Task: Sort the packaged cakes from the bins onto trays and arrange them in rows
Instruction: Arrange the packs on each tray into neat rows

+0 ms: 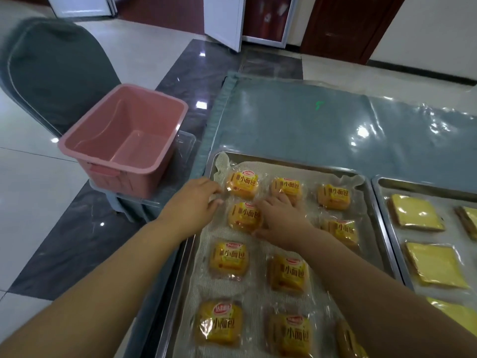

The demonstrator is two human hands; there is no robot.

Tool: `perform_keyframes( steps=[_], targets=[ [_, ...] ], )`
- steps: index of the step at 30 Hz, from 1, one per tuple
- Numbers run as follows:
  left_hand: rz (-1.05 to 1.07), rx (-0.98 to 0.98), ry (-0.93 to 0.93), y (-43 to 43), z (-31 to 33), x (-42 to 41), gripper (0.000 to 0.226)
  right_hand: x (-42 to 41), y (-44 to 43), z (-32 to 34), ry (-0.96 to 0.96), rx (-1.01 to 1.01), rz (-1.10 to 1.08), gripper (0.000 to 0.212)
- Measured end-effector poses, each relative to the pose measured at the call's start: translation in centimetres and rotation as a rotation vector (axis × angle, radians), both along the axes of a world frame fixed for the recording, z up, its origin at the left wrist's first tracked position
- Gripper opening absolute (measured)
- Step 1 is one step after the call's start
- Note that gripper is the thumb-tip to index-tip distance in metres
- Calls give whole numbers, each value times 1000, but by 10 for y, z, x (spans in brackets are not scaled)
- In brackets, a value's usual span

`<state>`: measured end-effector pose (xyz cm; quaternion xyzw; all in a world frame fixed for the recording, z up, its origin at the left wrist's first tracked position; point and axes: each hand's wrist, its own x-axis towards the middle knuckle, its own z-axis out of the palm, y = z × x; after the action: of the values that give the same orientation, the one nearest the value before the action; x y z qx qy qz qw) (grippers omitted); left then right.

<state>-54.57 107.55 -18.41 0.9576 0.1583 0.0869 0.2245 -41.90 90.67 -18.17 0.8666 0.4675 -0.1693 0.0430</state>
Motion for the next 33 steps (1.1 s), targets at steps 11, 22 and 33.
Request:
perform_keyframes(
  steps=[11,22,33],
  targets=[
    [-84,31,198,31,4,49,65,4,7,-8,52,134,52,63],
    [-142,181,321,40,-9,70,77,-1,9,-9,120,156,121,59],
    [-100,171,288,40,-12,78,73,4,1,-13,156,200,65,61]
  ],
)
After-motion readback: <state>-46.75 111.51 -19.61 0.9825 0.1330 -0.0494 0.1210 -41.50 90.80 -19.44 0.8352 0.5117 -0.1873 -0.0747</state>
